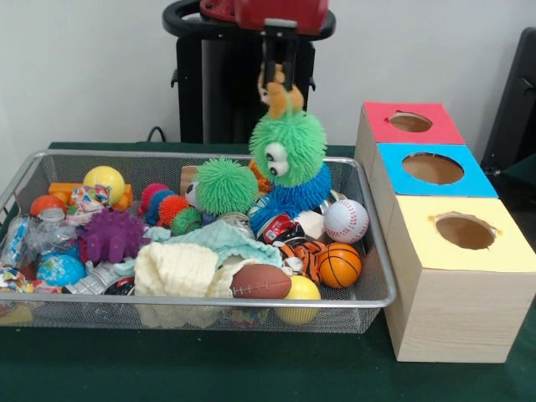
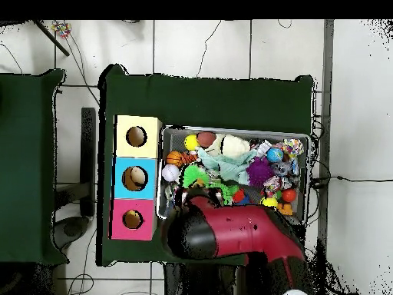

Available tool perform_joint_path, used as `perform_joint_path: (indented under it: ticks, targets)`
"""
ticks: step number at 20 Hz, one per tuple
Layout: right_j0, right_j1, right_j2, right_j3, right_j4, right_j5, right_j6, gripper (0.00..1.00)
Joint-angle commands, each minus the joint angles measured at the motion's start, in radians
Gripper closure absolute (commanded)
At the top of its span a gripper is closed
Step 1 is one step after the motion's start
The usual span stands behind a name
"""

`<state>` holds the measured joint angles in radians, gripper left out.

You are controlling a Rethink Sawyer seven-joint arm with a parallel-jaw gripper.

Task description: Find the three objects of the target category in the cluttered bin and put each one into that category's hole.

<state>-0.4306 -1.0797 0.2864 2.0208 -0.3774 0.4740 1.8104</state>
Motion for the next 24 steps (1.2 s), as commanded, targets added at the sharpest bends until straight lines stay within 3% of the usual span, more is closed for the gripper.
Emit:
perform_joint_path:
  ticks: [1, 7, 10, 12, 14, 15, 16, 19, 21, 23, 24]
  targets:
    - [0.121, 0.152, -0.085, -0.136, 0.032, 0.061, 0.274, 1.00]
    - [0.160, 0.284, -0.160, -0.179, 0.016, -0.079, 0.249, 1.00]
    - [0.157, 0.261, -0.178, -0.203, 0.014, -0.033, 0.207, 1.00]
    - [0.130, 0.341, -0.159, -0.211, 0.026, -0.102, 0.191, 1.00]
    - [0.104, 0.348, -0.131, -0.214, 0.046, -0.078, 0.155, 1.00]
    - [0.104, 0.323, -0.132, -0.215, 0.049, -0.032, 0.138, 1.00]
    - [0.097, 0.351, -0.130, -0.218, 0.042, -0.063, 0.135, 1.00]
    - [0.084, 0.307, -0.124, -0.208, 0.050, -0.012, 0.113, 1.00]
    - [0.056, 0.330, -0.096, -0.187, 0.056, -0.060, 0.110, 1.00]
    - [0.073, 0.239, -0.116, -0.188, 0.067, 0.050, 0.093, 1.00]
    - [0.074, 0.226, -0.117, -0.183, 0.071, 0.059, 0.093, 1.00]
